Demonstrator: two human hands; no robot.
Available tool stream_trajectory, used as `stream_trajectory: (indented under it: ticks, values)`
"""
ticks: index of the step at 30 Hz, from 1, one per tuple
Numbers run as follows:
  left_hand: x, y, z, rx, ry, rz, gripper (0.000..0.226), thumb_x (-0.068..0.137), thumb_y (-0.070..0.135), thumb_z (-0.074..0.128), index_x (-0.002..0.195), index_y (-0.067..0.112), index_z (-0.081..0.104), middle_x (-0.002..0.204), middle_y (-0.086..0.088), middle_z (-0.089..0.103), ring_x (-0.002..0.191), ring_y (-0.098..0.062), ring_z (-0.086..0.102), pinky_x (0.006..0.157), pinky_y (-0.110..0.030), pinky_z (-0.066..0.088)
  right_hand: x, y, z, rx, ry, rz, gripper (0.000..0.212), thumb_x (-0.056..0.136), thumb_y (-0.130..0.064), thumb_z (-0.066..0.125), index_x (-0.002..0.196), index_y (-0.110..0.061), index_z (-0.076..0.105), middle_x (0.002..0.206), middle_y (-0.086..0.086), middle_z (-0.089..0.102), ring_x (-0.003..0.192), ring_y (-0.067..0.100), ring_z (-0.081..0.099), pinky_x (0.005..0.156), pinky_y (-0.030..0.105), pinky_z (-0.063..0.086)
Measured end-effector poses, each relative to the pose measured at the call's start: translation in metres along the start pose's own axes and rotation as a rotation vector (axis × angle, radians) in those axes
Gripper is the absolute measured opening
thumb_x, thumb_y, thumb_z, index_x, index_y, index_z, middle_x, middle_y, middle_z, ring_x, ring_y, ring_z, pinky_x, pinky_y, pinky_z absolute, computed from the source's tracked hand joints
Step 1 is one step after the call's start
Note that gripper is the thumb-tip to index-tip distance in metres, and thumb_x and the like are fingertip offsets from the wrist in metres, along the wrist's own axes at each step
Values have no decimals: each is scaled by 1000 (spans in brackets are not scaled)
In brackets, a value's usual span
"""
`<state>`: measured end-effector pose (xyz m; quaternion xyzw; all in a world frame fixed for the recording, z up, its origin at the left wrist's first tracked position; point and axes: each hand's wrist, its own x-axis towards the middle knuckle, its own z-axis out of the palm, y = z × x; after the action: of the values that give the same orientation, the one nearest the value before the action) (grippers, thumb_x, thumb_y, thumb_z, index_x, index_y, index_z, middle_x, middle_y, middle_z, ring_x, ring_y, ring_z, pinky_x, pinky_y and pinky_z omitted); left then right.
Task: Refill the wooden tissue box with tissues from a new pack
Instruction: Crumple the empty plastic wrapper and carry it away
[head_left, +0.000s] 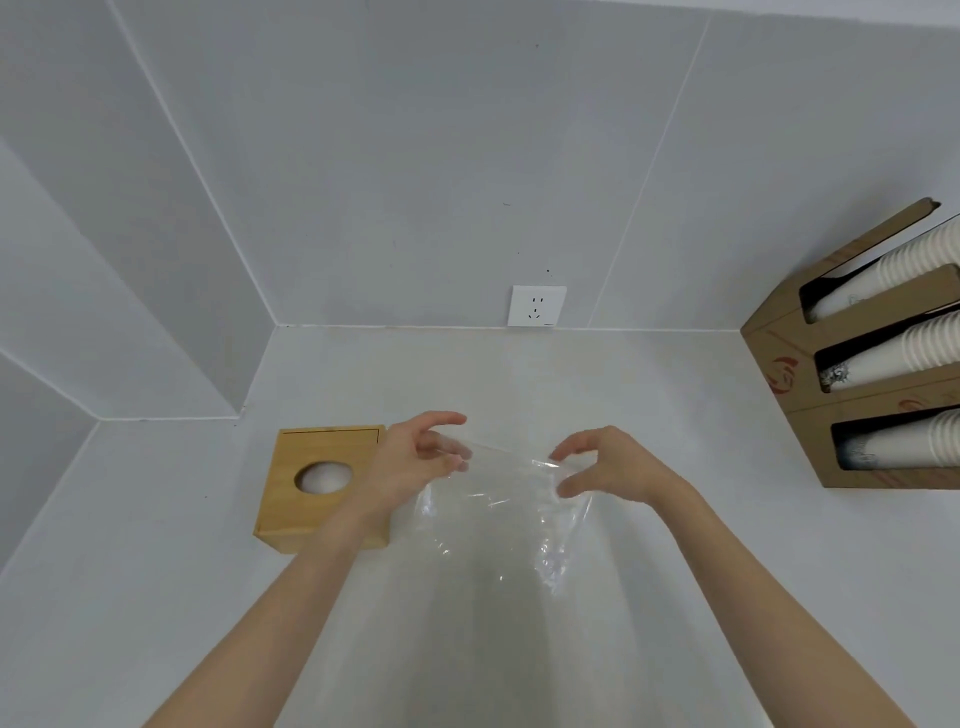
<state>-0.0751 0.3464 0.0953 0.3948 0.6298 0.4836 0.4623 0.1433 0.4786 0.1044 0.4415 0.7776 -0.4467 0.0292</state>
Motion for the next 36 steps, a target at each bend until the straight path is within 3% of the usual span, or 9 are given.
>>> stream_trajectory:
  ticks: [2,5,9,13,15,18,23,28,36]
  values:
    - [1,4,4,32,-43,11,40,77,-10,63,106,18,61,74,1,73,69,-13,71,62,-12,51,1,-12,3,-87,-30,-38,41,63,-26,80,102,-29,67,113,-7,59,108,9,51,85,23,36]
    - [2,10,9,-1,-97,25,38,76,-4,68,102,24,63,71,2,75,71,-17,71,63,-15,52,-1,-29,9,-7,-179,-88,31,70,-22,75,100,-28,69,91,-10,70,87,3,63,78,20,44]
    - [-6,12,-1,-188,85,-4,36,75,23,72,110,20,63,79,3,76,75,-7,68,75,-17,53,-10,-31,5,239,-277,-131,15,79,-9,66,92,-15,72,75,-2,76,73,13,71,65,23,56]
    - [-23,3,-8,-538,118,-263,52,81,58,44,115,21,55,71,6,75,71,-4,69,67,-22,51,-15,-24,1,591,-238,-187,15,81,-4,65,79,-18,73,76,2,76,69,17,70,60,26,56]
    - [-37,-3,0,-738,6,-371,68,79,70,31,118,18,52,84,-4,74,76,-18,71,73,-31,51,-13,-22,8,762,-228,-156,18,79,-2,64,76,-18,73,75,3,75,64,15,69,56,25,55]
    - [-61,-15,18,-843,-117,-385,98,54,80,50,123,11,52,114,-16,65,104,-34,60,97,-44,42,-9,-21,29,837,-201,-88,16,79,-3,65,83,-16,73,77,2,76,63,14,69,53,23,54]
    - [-94,-20,24,-729,-44,-292,85,42,64,79,112,21,60,107,-8,70,101,-34,63,90,-44,49,-17,-29,65,706,-109,-84,14,80,-1,66,91,-9,71,73,5,74,62,18,69,53,25,55]
    - [-124,-33,7,-487,231,-354,30,78,7,67,104,-6,58,100,-22,62,88,-30,63,84,-40,49,-30,-48,94,677,-147,-127,16,78,-2,69,87,-14,72,67,0,73,60,17,68,55,32,59]
    - [-221,-67,-69,-561,385,-333,9,77,5,68,75,12,73,71,-2,74,50,-7,58,57,-22,48,-60,-94,179,747,-340,-43,16,80,-8,67,95,-2,68,72,4,74,55,12,67,52,29,59]
